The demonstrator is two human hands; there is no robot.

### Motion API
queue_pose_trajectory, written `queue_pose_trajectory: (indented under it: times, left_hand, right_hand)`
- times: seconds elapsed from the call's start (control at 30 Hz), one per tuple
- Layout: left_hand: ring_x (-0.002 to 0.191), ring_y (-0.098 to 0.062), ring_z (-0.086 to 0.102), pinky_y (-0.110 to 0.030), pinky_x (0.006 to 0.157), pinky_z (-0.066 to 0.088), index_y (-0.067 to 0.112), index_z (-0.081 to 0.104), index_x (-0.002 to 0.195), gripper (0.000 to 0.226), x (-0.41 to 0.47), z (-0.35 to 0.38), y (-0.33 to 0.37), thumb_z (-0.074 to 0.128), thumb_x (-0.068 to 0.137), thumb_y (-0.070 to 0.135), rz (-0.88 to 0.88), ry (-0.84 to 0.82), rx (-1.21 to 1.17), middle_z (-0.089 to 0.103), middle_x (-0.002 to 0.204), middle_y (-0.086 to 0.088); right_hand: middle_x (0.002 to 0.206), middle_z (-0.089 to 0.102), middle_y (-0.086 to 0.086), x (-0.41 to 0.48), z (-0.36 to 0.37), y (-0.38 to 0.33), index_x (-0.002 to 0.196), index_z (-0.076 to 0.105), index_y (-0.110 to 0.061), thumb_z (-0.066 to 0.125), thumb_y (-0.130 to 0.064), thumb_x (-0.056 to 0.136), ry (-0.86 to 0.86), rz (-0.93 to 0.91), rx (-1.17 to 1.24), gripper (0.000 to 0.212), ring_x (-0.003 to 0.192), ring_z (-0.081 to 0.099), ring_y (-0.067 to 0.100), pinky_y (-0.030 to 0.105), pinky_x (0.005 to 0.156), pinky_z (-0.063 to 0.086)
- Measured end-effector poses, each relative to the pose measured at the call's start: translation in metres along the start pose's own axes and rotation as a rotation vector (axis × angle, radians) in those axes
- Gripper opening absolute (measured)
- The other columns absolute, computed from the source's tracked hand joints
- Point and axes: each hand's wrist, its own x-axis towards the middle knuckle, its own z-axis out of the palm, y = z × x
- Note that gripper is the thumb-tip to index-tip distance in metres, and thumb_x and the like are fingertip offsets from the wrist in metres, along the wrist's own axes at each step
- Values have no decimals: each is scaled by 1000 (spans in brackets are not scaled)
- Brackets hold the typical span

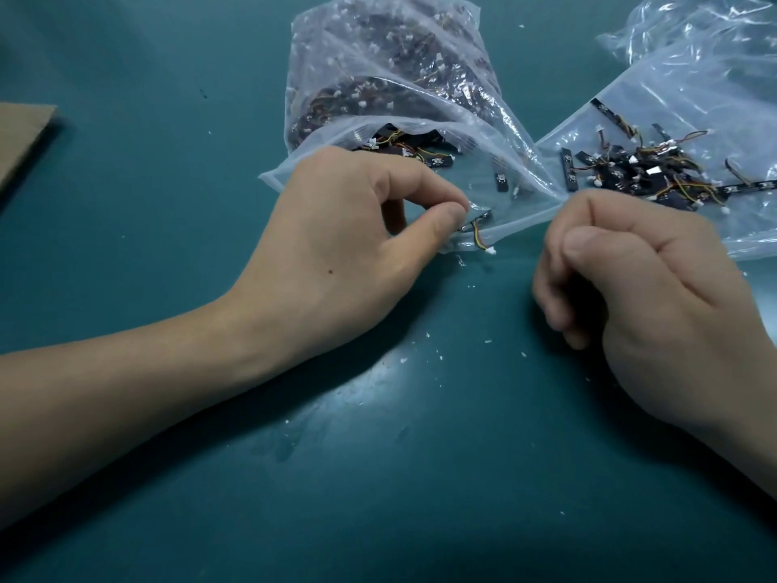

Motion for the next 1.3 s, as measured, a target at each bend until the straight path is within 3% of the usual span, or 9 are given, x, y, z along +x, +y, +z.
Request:
queue_pose_trajectory:
  times: [0.1, 0.2, 0.27, 0.5, 0.7, 0.83, 0.97, 1.17, 1.3]
  left_hand:
    - [69, 8, 54, -4, 66, 37, 29, 77, 99, 8, 1, 0, -2, 70, 95, 27, 14, -32, 29, 62, 78, 30]
    - [105, -4, 58, -28, 101, 45, 33, 71, 119, 27, 2, 2, -5, 62, 94, 40, 52, -139, 143, 65, 107, 27]
    - [112, -9, 57, -38, 106, 45, 38, 71, 122, 33, 2, 3, -5, 61, 91, 42, 52, -186, 168, 66, 106, 27]
    - [103, -22, 60, -49, 98, 47, 33, 78, 107, 21, 1, 6, -7, 62, 93, 29, 176, -199, 236, 72, 114, 22]
    - [61, -1, 52, -5, 62, 35, 33, 79, 94, 12, 2, 0, -7, 77, 89, 22, 88, -71, -59, 59, 64, 30]
    - [51, -6, 46, -8, 53, 35, 31, 79, 91, 11, 3, -1, -6, 78, 90, 20, 46, -135, -205, 61, 60, 24]
    - [57, -17, 57, -15, 55, 43, 25, 77, 96, 9, 4, 0, -7, 78, 90, 19, -4, -189, -316, 75, 78, 16]
    - [60, -21, 61, -25, 58, 49, 22, 55, 116, 30, 5, 0, -8, 72, 92, 26, -41, -243, -399, 77, 80, 6]
    - [72, -36, 64, -39, 62, 54, 23, 62, 121, 32, 4, 0, -5, 71, 92, 30, -28, -290, -399, 77, 87, 5]
  right_hand:
    - [61, 62, 8, 0, 0, 2, 78, 51, -28, 41, 1, 77, -2, 23, 95, 31, 45, 43, 23, 24, 42, 36]
    - [65, 67, 1, 0, 1, 3, 81, 51, -32, 43, 4, 76, -38, -19, 26, 37, 46, 47, 16, 23, 46, 39]
    - [67, 68, 0, 0, 2, 4, 85, 54, -30, 49, 1, 83, -47, -27, 12, 32, 50, 54, 11, 14, 52, 40]
    - [68, 69, -4, 0, 3, 6, 90, 63, -29, 56, -9, 89, -15, -47, -29, 21, 49, 57, 11, 11, 52, 39]
    - [80, 65, 1, 0, 4, 8, 104, 66, -34, 72, -21, 91, 94, -97, -37, 20, 46, 50, 29, 32, 45, 40]
    - [91, 65, -8, 0, 3, 10, 103, 70, -35, 80, -20, 86, 92, -157, -199, 24, 58, 56, 19, 15, 57, 40]
    - [105, 63, -8, 2, 3, 10, 98, 75, -34, 80, -18, 87, 145, -178, -278, 21, 74, 60, 21, 30, 57, 44]
    - [84, 69, -17, 2, 3, 9, 96, 74, -34, 75, -24, 93, 135, -141, -230, 11, 71, 62, 12, 13, 64, 43]
    - [80, 68, -14, 3, 2, 11, 95, 69, -36, 70, -25, 95, 141, -114, -172, 10, 66, 63, 21, 26, 58, 48]
